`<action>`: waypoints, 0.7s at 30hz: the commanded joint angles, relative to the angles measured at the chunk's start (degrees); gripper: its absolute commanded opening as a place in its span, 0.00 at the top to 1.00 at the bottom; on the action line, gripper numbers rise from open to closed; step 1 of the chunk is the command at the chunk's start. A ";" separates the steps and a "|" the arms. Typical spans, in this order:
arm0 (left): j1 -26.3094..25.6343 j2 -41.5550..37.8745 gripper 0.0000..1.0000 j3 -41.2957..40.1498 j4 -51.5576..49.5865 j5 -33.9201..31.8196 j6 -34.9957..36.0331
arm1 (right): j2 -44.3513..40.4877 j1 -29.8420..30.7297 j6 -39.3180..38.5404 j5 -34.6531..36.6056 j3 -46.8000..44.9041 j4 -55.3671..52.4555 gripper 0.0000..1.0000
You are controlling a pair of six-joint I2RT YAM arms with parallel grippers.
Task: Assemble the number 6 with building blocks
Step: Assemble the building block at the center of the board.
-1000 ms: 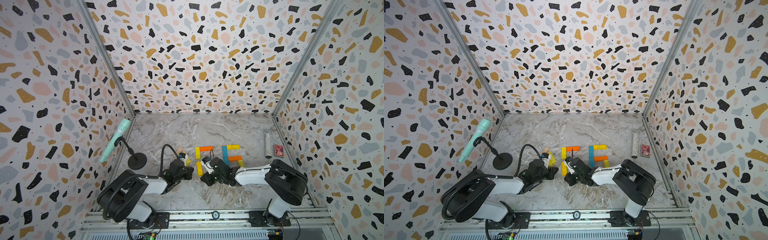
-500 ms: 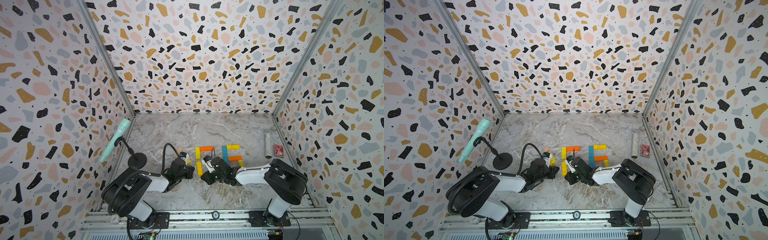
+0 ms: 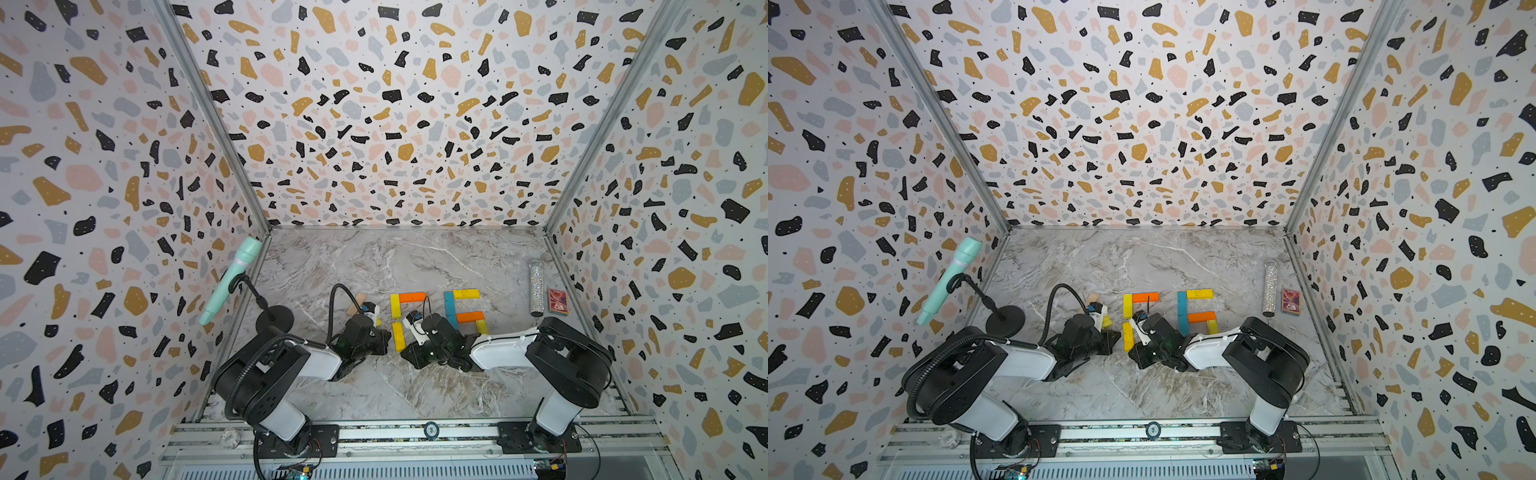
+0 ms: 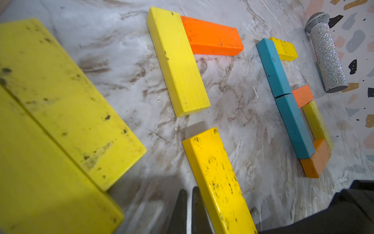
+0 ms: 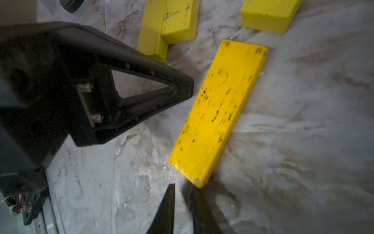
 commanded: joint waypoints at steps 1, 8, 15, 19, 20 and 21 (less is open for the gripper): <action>-0.24 0.95 1.00 0.85 0.38 -0.88 1.44 | 1.46 -0.25 0.27 0.42 -0.22 -1.35 0.81; -0.15 2.30 1.00 1.98 -0.13 -1.47 2.32 | 2.35 -0.28 0.33 0.32 -0.13 -0.66 0.81; 0.09 3.04 1.00 2.80 -0.91 -2.08 3.14 | 2.75 -0.37 0.24 -0.07 0.57 -0.65 0.81; 0.63 3.41 1.00 2.94 -1.12 -2.43 3.49 | 2.43 -0.37 0.11 -0.01 0.32 -0.76 0.81; 0.81 3.56 1.00 2.93 -1.14 -2.43 3.52 | 2.19 -0.37 0.20 0.05 0.22 -0.75 0.81; 0.96 3.76 1.00 3.02 -1.11 -2.27 3.64 | 2.08 -0.37 0.28 0.14 0.05 -0.78 0.81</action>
